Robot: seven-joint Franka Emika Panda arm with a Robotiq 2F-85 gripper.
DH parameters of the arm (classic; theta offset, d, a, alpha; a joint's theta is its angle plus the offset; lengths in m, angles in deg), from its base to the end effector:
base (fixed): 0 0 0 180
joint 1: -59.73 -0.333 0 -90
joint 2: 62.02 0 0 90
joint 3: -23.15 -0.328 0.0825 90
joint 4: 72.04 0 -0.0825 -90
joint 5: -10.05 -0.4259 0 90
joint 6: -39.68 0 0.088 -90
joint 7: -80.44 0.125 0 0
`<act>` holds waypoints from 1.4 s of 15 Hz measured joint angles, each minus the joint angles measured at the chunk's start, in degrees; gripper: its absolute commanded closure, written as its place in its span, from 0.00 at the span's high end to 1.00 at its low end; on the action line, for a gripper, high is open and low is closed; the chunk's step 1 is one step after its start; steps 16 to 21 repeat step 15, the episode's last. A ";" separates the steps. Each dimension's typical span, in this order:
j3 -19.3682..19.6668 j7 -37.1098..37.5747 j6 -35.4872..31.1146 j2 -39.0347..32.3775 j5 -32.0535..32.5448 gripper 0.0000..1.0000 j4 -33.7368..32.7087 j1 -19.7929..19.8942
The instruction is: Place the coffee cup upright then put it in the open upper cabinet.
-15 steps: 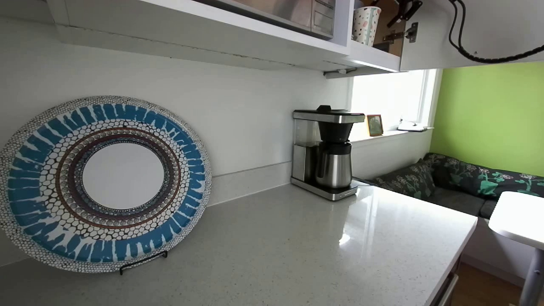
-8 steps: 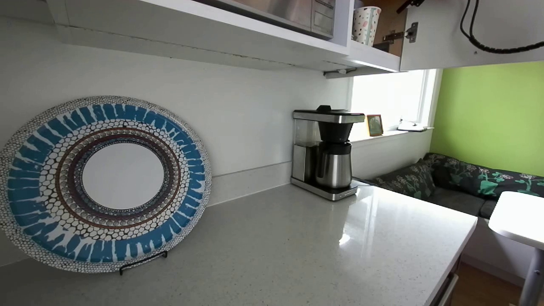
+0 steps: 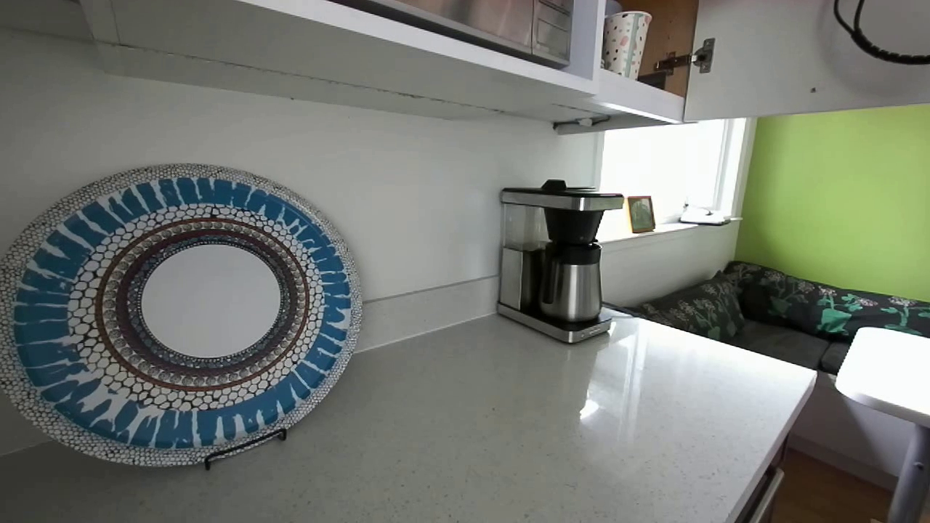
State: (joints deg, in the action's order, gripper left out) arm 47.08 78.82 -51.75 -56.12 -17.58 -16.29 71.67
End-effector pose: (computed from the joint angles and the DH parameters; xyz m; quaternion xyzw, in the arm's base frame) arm 0.3958 -0.2480 0.9788 -0.8855 0.1976 -0.4025 0.1220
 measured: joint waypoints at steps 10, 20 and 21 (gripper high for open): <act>-1.68 -14.93 5.12 7.38 5.86 1.00 4.28 0.00; -2.66 -16.33 5.11 8.97 6.21 1.00 6.39 -0.01; -2.66 -16.33 5.11 8.97 6.21 1.00 6.39 -0.01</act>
